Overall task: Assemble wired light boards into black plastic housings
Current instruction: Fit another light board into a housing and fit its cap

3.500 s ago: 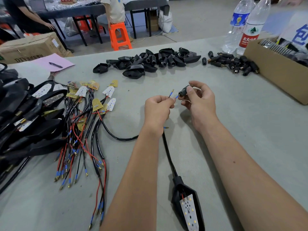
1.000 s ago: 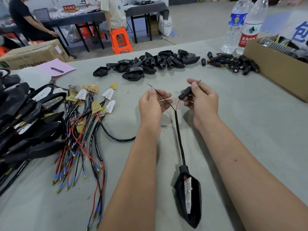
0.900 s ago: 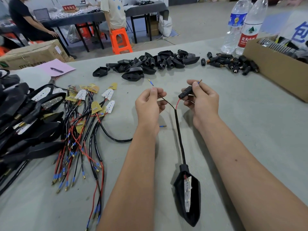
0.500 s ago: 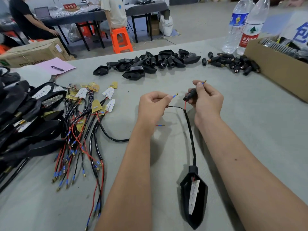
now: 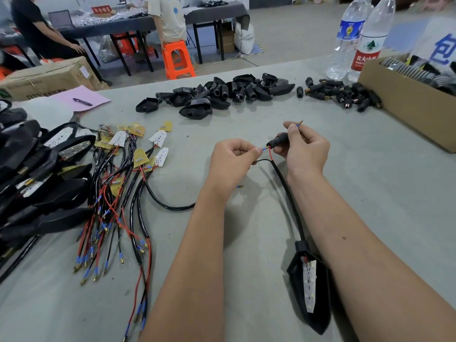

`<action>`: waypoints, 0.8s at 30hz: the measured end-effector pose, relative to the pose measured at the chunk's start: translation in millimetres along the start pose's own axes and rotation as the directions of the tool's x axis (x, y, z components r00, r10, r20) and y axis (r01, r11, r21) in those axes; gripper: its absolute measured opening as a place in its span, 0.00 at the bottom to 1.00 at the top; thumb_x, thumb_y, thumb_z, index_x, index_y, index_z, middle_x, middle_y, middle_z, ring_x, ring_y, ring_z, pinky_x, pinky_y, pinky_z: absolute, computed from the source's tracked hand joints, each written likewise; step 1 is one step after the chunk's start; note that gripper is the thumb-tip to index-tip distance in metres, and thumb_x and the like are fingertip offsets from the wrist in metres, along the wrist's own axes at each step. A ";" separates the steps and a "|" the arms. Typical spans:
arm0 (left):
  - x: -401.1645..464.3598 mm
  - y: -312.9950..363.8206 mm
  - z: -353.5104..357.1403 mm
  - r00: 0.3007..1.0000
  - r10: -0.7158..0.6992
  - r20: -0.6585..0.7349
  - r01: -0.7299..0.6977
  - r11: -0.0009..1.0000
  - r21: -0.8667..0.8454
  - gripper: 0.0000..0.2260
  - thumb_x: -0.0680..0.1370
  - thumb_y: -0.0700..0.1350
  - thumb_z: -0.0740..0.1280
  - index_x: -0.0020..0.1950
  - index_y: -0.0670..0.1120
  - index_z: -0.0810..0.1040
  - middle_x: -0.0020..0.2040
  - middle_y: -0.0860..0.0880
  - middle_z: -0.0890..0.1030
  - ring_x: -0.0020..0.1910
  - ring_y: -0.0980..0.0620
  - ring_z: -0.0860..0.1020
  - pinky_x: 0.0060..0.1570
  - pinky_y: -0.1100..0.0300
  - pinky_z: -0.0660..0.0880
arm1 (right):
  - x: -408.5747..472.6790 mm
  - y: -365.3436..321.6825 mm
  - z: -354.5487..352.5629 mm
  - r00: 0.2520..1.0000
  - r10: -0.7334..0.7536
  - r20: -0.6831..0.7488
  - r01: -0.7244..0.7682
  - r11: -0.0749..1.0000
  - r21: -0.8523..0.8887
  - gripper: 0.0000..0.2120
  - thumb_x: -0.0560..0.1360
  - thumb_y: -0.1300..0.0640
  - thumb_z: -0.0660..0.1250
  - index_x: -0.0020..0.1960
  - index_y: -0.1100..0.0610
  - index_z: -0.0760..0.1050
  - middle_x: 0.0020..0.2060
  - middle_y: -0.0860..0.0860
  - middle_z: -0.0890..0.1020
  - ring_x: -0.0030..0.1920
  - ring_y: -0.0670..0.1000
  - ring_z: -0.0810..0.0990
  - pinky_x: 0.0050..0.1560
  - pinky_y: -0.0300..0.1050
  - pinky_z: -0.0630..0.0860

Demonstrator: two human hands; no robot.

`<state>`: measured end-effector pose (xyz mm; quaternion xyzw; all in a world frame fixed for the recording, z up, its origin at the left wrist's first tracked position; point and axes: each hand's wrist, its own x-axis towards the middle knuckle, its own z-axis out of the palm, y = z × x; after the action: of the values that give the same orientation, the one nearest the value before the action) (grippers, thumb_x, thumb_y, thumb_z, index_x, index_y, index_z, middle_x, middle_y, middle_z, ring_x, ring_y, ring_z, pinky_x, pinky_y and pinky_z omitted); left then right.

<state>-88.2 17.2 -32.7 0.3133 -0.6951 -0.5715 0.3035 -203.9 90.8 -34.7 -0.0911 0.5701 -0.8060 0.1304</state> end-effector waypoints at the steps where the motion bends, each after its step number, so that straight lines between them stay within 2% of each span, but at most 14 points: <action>1: -0.4 0.3 0.5 1.000 0.002 -0.011 -0.002 1.000 0.009 0.06 0.77 0.42 0.74 0.42 0.41 0.83 0.27 0.55 0.78 0.26 0.61 0.73 0.30 0.69 0.68 | -0.1 -0.4 0.0 1.000 -0.005 0.002 0.005 1.000 -0.004 0.09 0.83 0.62 0.64 0.49 0.59 0.83 0.37 0.59 0.81 0.29 0.52 0.79 0.34 0.42 0.78; 5: -1.0 1.7 2.9 0.998 0.013 -0.061 -0.009 0.997 0.070 0.07 0.77 0.44 0.74 0.41 0.43 0.83 0.28 0.54 0.79 0.26 0.58 0.72 0.30 0.64 0.69 | -0.9 -0.1 -1.2 0.999 -0.043 -0.012 0.042 0.997 -0.068 0.09 0.83 0.61 0.65 0.50 0.57 0.84 0.37 0.57 0.82 0.28 0.50 0.81 0.36 0.44 0.80; 10: -2.7 4.6 12.0 0.996 0.026 -0.080 -0.019 0.997 0.081 0.08 0.77 0.45 0.74 0.39 0.46 0.82 0.31 0.53 0.81 0.30 0.57 0.75 0.35 0.61 0.71 | -3.5 -1.0 -2.6 0.992 -0.105 -0.072 0.093 0.983 -0.158 0.08 0.81 0.60 0.67 0.49 0.56 0.85 0.37 0.53 0.83 0.27 0.50 0.83 0.41 0.55 0.85; 16: -2.1 4.9 19.4 0.985 0.072 -0.159 -0.048 0.988 0.149 0.07 0.77 0.46 0.74 0.39 0.47 0.82 0.35 0.49 0.84 0.36 0.52 0.81 0.40 0.58 0.77 | -4.6 -3.2 -3.4 0.991 -0.109 -0.076 0.097 0.985 -0.145 0.08 0.81 0.60 0.68 0.48 0.56 0.86 0.33 0.46 0.81 0.27 0.50 0.84 0.41 0.56 0.86; 21: -2.4 3.9 18.6 0.977 0.171 -0.131 -0.136 0.961 0.240 0.06 0.76 0.44 0.74 0.39 0.47 0.83 0.29 0.55 0.78 0.28 0.60 0.73 0.33 0.68 0.69 | -5.0 -3.9 -4.0 0.991 -0.092 -0.093 0.076 0.984 -0.163 0.07 0.80 0.60 0.68 0.48 0.57 0.85 0.36 0.51 0.82 0.27 0.49 0.84 0.41 0.57 0.86; 24: -2.3 2.0 17.8 0.969 0.214 -0.120 -0.172 0.941 0.292 0.06 0.76 0.43 0.74 0.39 0.47 0.83 0.28 0.57 0.76 0.28 0.61 0.73 0.33 0.67 0.68 | -6.8 -4.5 -4.1 0.991 -0.097 -0.090 0.077 0.976 -0.203 0.08 0.80 0.61 0.68 0.45 0.55 0.85 0.35 0.49 0.82 0.28 0.52 0.85 0.42 0.58 0.85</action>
<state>-100.9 30.0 -33.7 0.3253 -0.7713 -0.4099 0.3622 -199.2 98.0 -31.8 -0.0883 0.6493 -0.7533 0.0565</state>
